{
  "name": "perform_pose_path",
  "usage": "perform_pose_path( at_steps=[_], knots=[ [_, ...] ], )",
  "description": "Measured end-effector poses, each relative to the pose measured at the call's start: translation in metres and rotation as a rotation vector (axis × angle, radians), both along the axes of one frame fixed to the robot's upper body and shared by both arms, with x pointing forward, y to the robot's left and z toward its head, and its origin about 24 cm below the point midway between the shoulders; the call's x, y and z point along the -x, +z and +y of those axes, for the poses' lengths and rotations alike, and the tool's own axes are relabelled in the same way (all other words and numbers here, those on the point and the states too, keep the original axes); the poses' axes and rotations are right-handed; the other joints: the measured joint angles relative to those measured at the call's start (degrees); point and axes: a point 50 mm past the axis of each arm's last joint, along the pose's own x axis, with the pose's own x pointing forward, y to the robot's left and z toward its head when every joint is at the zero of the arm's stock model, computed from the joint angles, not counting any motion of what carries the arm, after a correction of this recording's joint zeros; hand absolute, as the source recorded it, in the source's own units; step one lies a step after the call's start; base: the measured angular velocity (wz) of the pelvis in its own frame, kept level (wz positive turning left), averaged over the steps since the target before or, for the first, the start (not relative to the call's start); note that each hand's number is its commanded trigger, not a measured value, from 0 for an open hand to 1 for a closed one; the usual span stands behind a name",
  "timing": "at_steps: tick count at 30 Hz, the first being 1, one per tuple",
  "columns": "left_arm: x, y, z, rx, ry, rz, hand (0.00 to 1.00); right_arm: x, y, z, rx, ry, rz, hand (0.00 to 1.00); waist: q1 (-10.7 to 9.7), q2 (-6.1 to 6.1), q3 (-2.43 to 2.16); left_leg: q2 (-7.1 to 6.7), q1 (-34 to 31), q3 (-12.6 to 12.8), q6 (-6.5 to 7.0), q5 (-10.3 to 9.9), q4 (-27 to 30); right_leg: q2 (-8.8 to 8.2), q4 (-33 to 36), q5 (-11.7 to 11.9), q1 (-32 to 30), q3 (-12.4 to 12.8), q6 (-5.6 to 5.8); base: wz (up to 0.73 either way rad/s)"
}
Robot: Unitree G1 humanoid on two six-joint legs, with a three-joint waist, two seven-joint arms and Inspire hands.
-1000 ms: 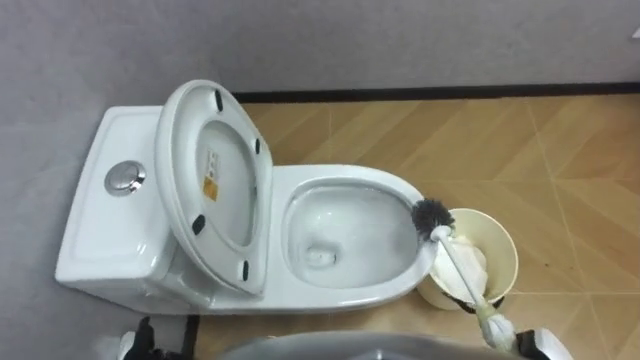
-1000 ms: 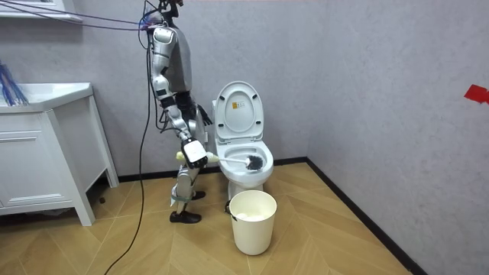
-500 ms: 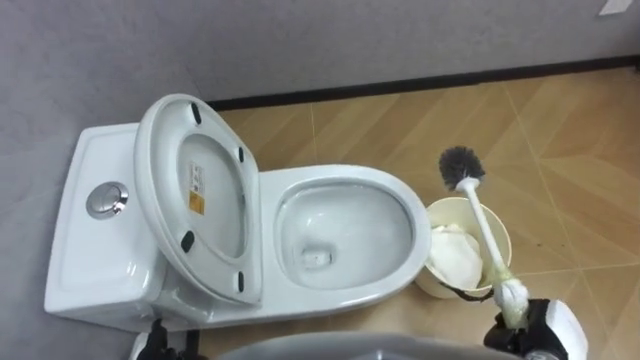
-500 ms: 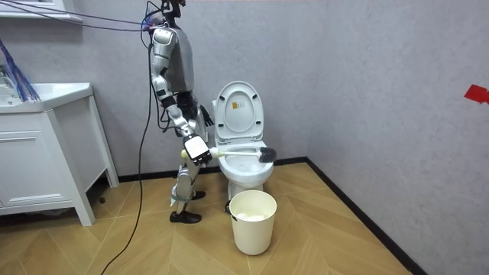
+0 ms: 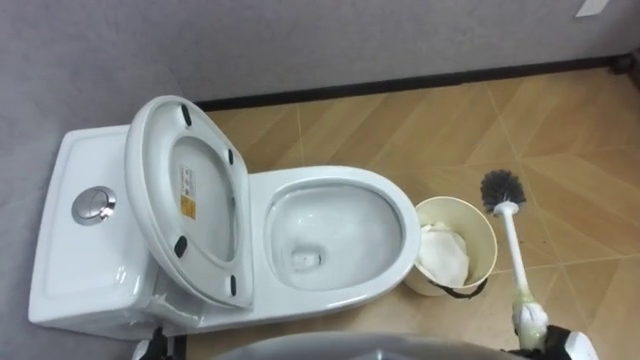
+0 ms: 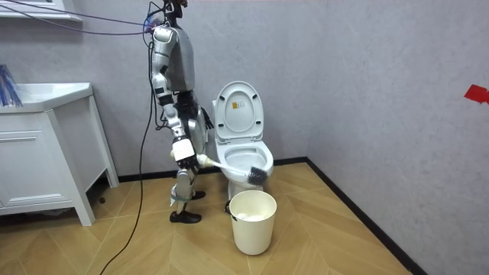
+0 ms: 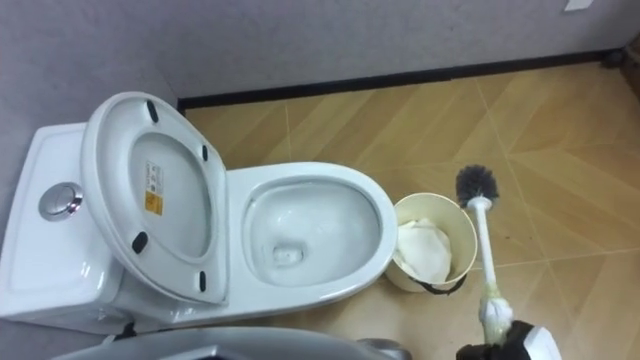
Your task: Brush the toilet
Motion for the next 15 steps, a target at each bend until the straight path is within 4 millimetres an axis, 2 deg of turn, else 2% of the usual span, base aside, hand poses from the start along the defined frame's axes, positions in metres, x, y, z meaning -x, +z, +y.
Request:
perform_pose_path(
  at_steps=[15],
  knots=[
    [0.012, -0.001, 0.0, -0.006, -0.018, 0.042, 0.0, 0.007, -0.007, 0.007, -0.108, 0.002, 0.075, 0.0, 0.2, -0.14, 0.06, -0.13, 0.4, -0.9, 0.0, 0.0, 0.0, -0.12, -0.4, 0.0, 0.9, -0.8, 0.04, 0.03]
  ],
)
